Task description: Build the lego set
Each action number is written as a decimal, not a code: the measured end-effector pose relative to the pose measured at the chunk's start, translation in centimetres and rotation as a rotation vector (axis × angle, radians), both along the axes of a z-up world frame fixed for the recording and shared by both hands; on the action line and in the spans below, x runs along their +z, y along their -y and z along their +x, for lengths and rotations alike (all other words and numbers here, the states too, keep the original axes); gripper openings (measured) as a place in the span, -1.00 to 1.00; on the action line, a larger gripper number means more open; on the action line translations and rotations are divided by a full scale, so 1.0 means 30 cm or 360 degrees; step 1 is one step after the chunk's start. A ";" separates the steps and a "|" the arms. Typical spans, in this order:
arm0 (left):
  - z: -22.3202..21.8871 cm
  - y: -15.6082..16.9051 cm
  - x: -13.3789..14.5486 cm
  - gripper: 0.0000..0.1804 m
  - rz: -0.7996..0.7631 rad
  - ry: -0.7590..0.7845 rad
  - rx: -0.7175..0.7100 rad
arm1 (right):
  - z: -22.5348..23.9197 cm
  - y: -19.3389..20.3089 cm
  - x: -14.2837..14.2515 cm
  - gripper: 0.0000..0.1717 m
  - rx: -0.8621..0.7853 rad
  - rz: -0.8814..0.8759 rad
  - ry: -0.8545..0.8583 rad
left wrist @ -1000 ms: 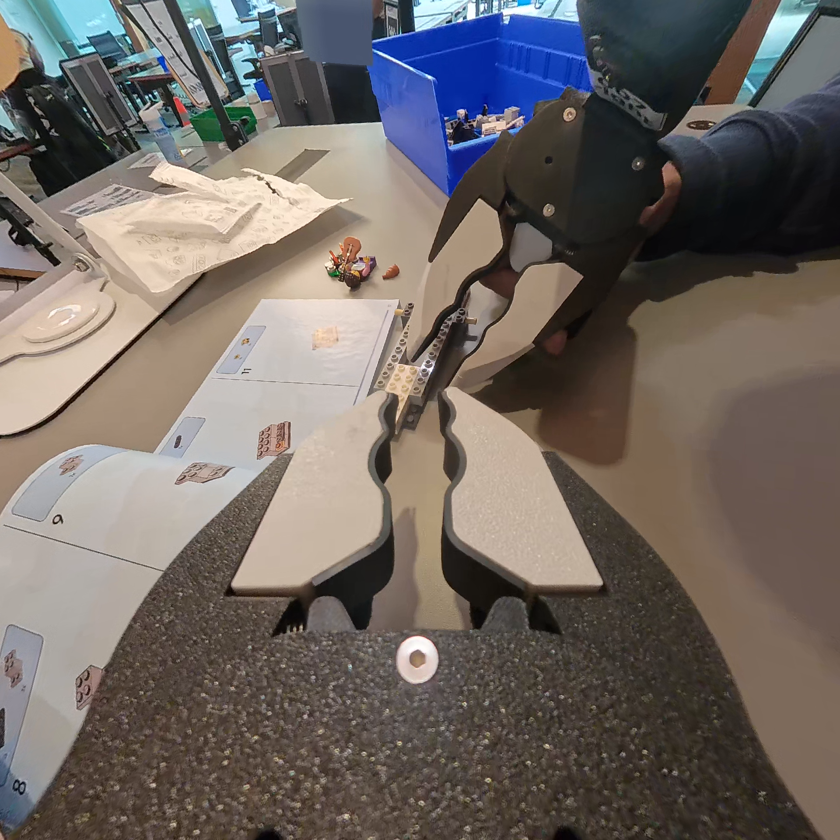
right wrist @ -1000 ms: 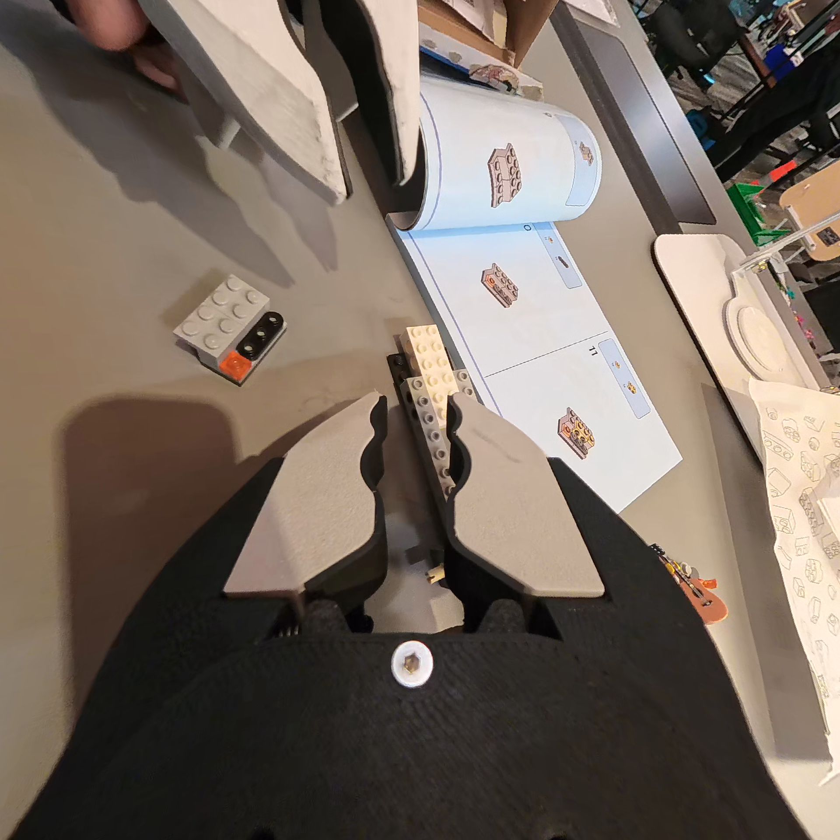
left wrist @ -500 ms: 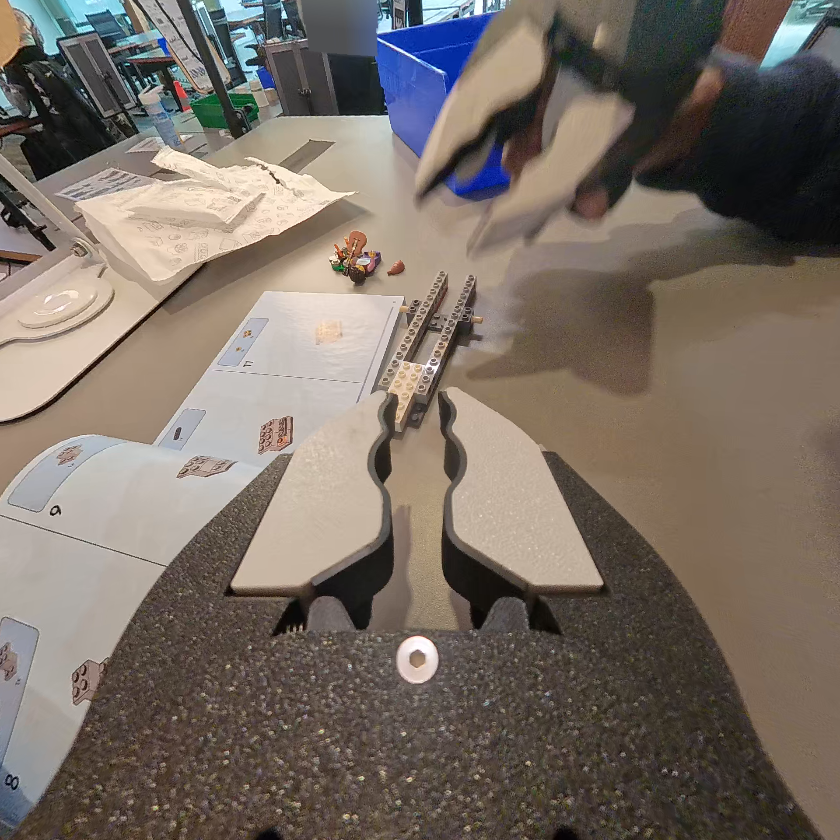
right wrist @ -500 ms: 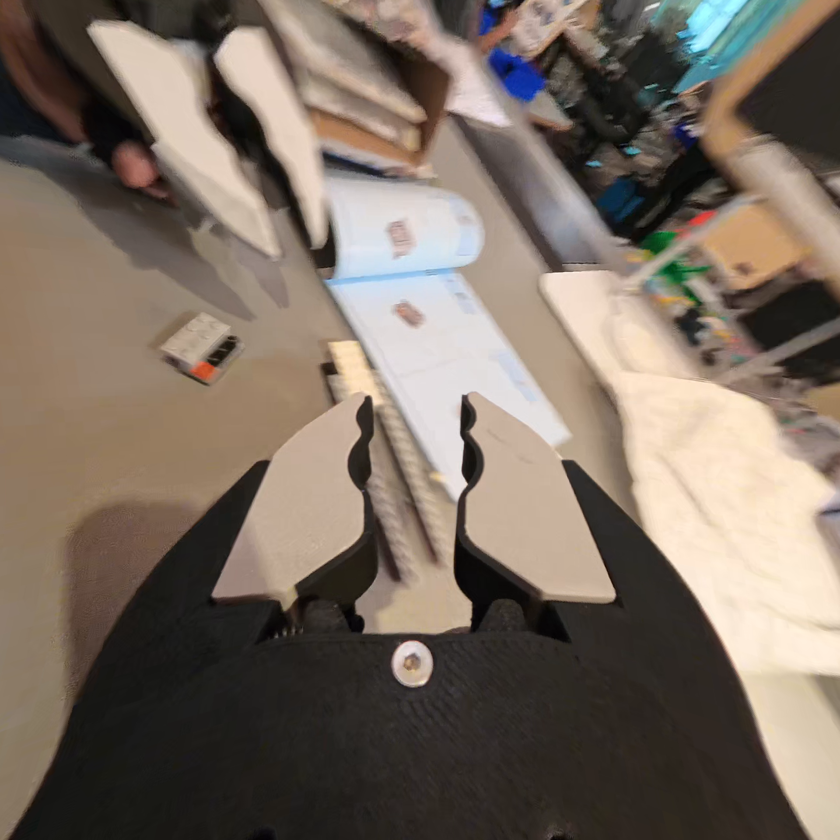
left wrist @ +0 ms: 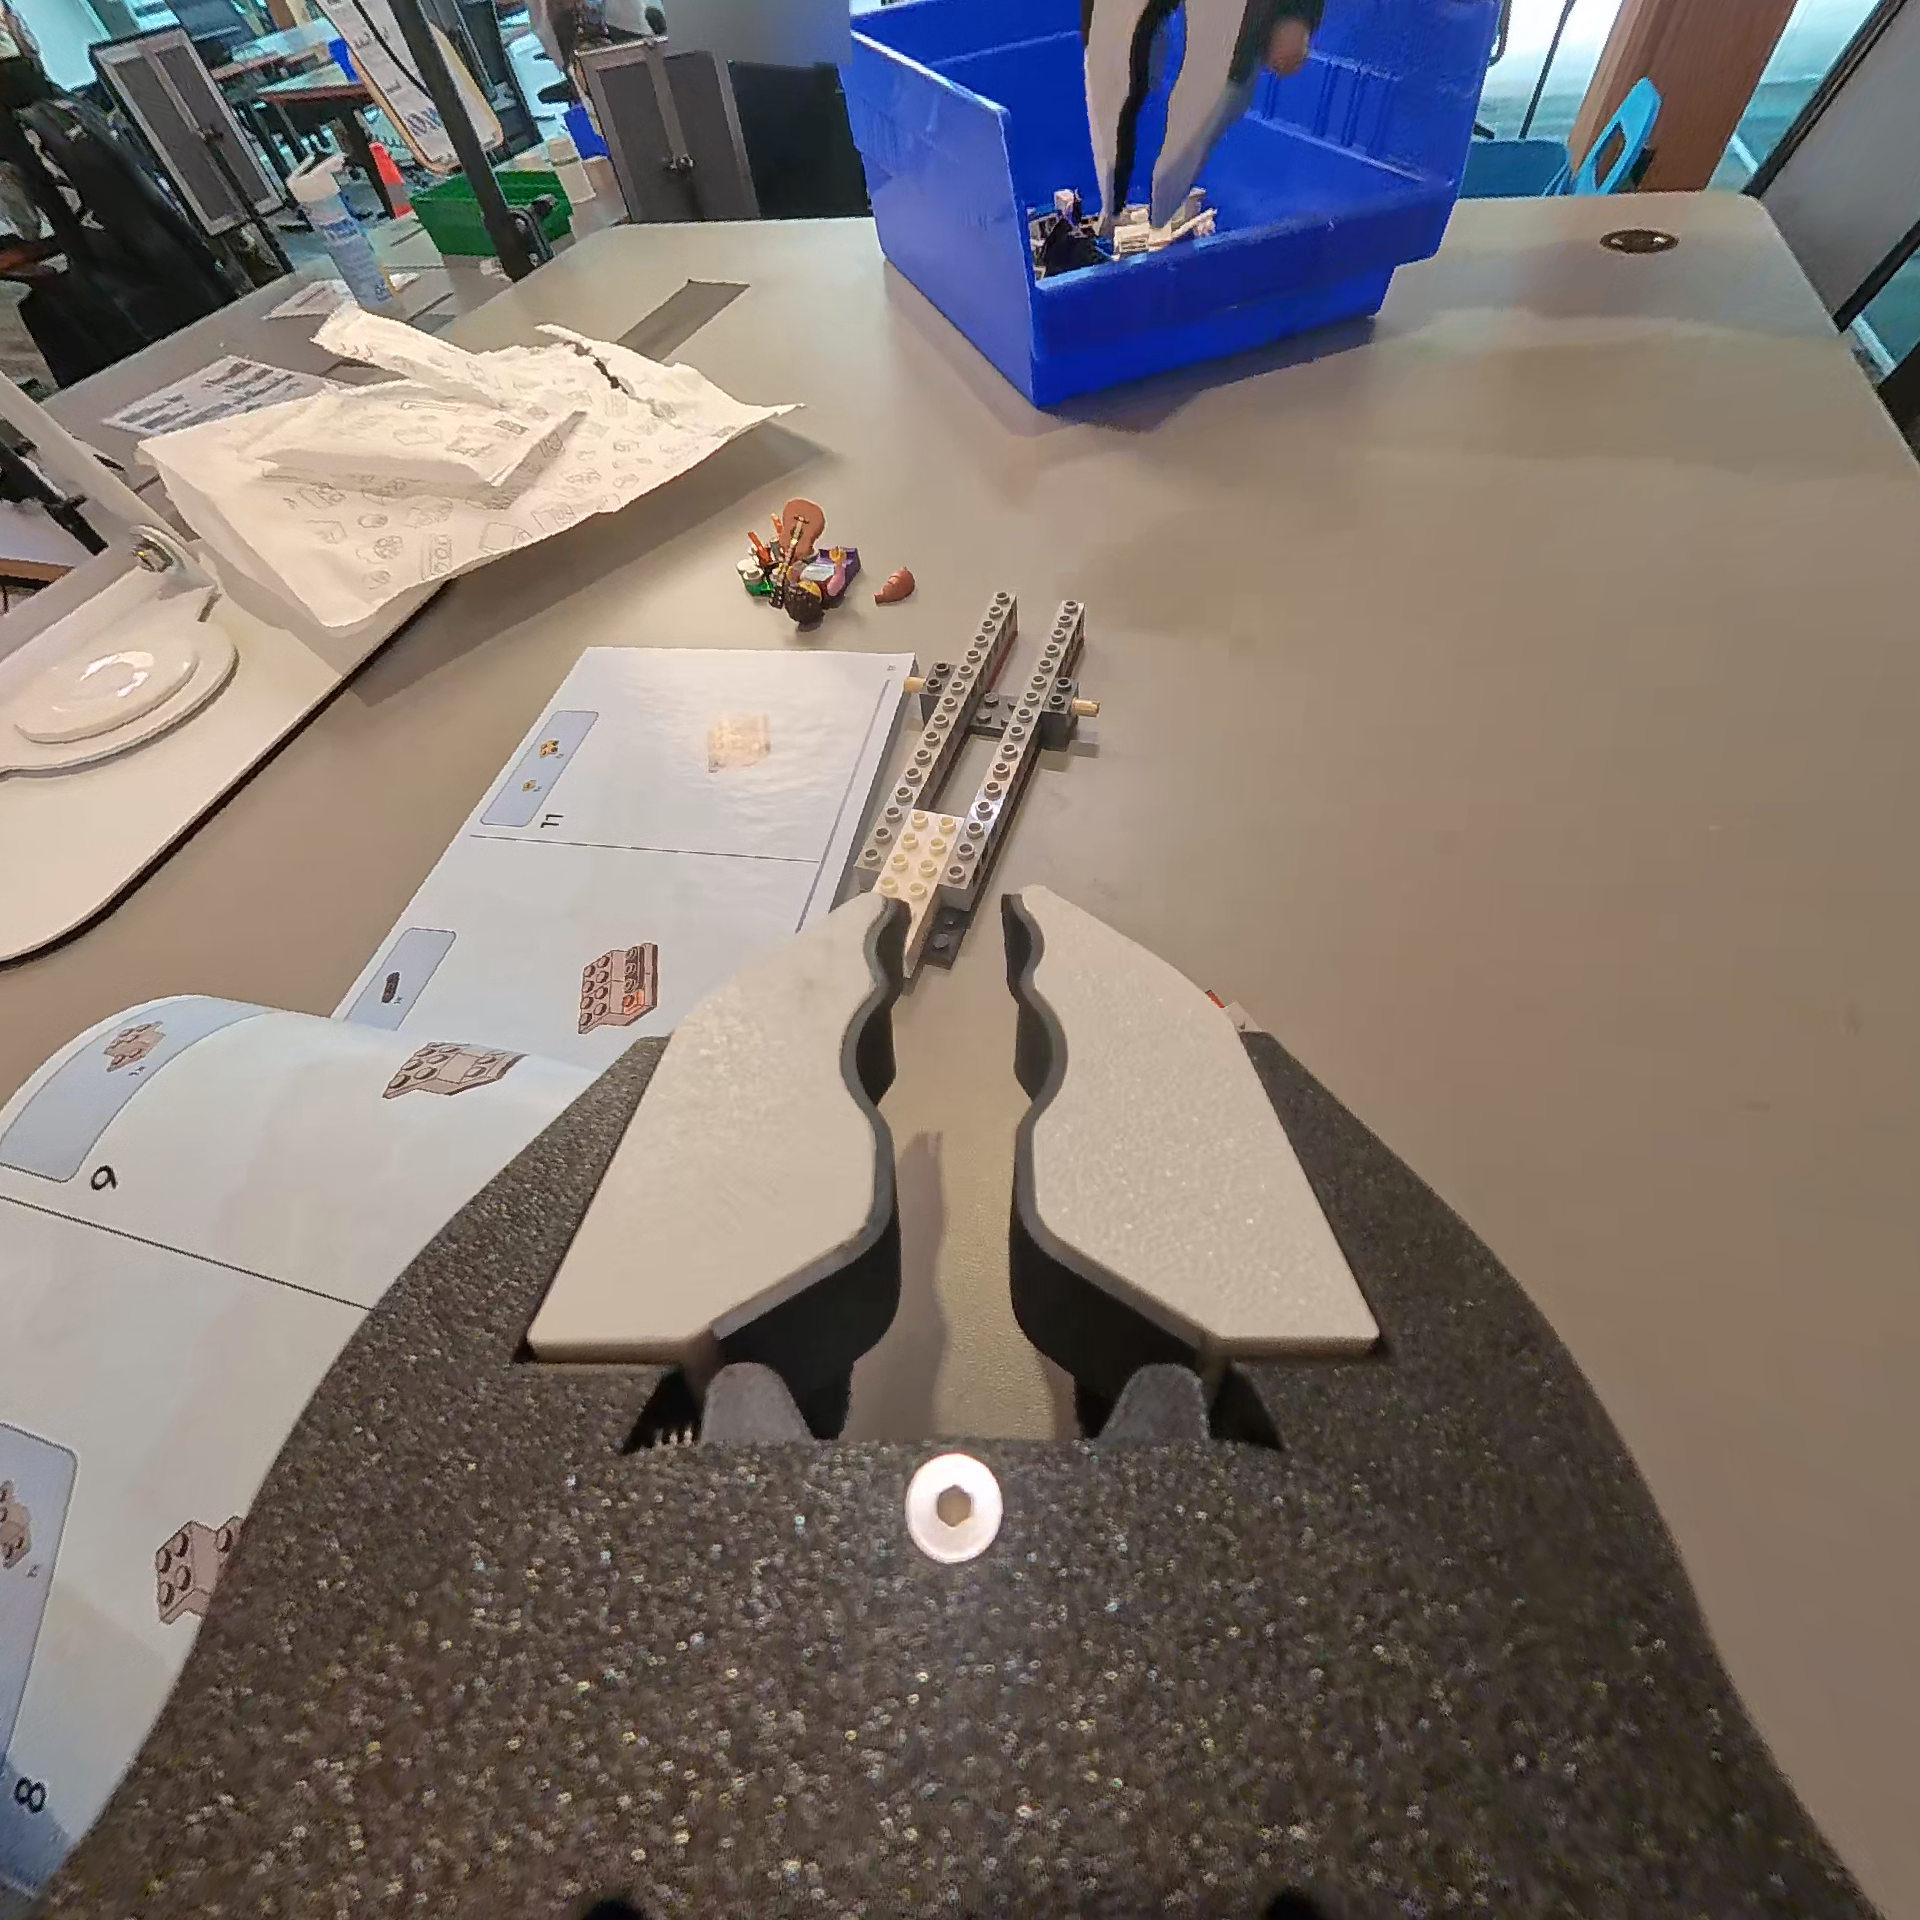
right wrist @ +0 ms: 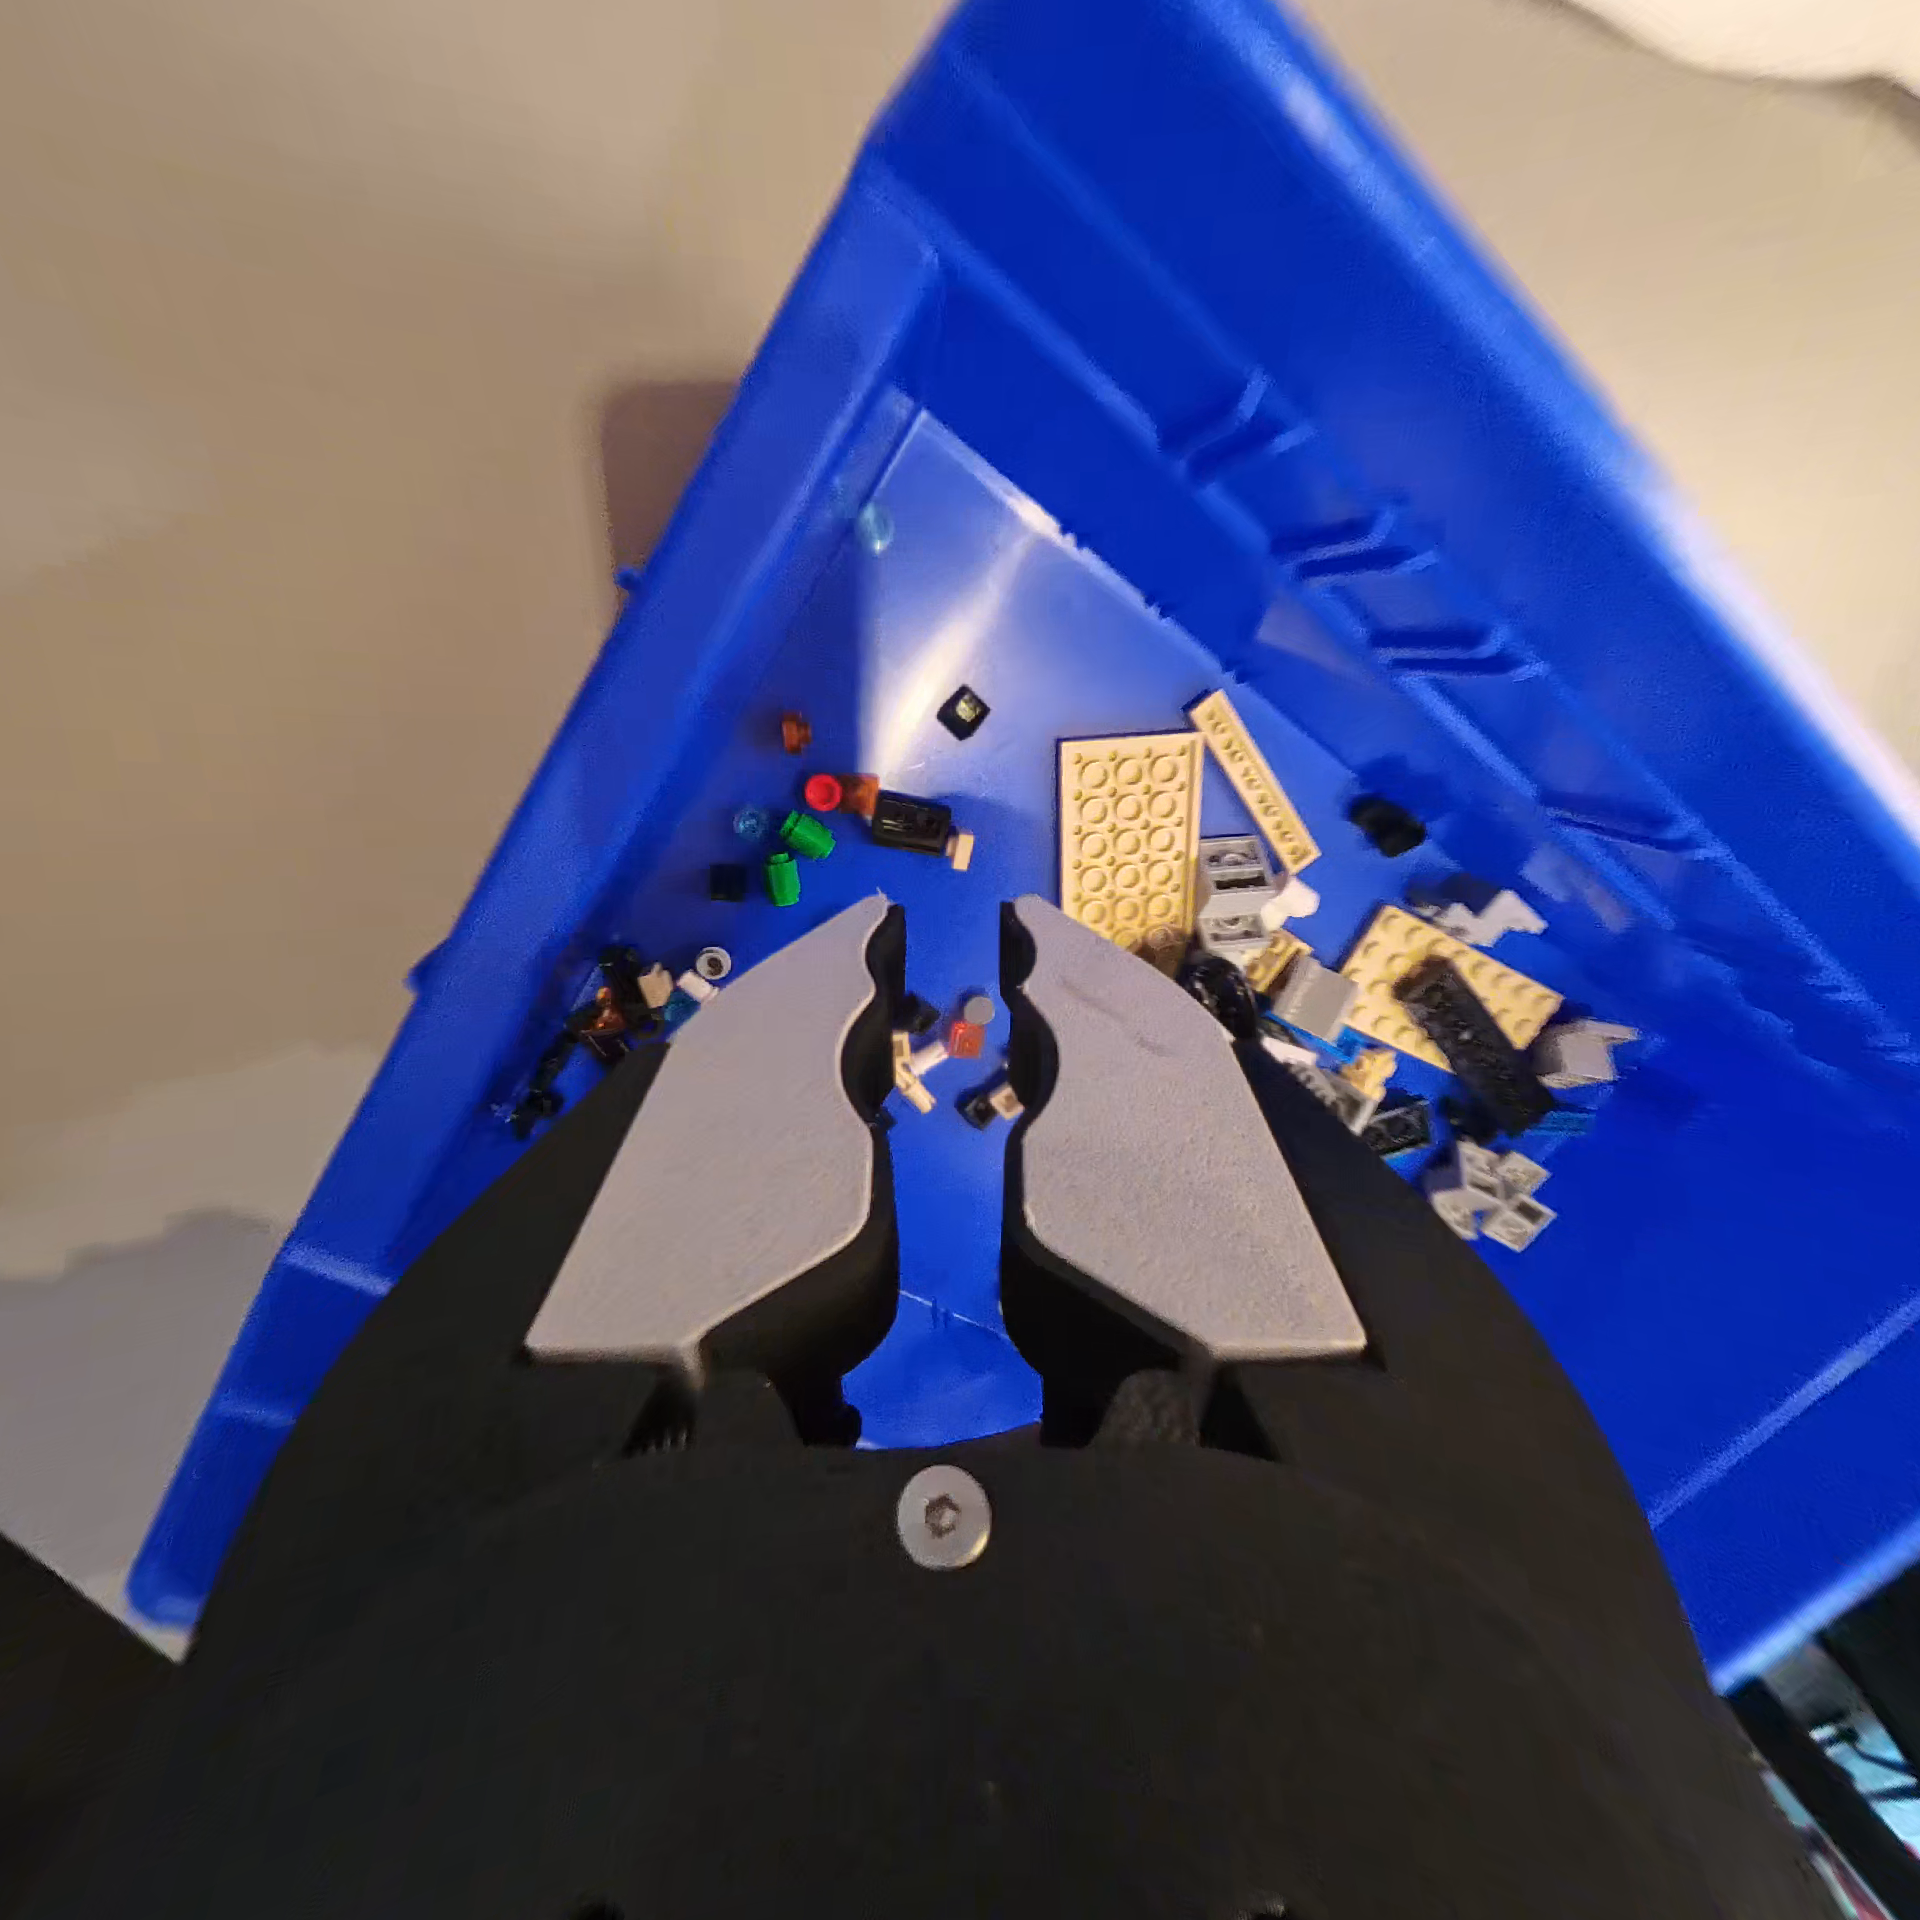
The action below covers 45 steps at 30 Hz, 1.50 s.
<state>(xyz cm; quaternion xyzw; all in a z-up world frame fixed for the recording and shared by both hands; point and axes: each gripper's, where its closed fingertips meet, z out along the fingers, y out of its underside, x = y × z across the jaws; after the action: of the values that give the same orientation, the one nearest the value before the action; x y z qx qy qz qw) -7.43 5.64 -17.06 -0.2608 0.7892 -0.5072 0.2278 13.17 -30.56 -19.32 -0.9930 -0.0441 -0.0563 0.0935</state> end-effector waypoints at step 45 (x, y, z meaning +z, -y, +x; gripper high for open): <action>-0.011 -0.007 0.026 -0.80 -0.0068 0.0054 -0.0015 | -0.836 -0.947 -0.088 -0.89 0.0037 0.0745 -0.0221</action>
<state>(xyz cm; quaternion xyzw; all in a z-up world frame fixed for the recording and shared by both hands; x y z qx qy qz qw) -7.77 5.83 -16.28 -0.2533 0.7755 -0.5292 0.2332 -11.90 -2.17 -21.95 -0.9452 -0.0346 0.0043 0.3245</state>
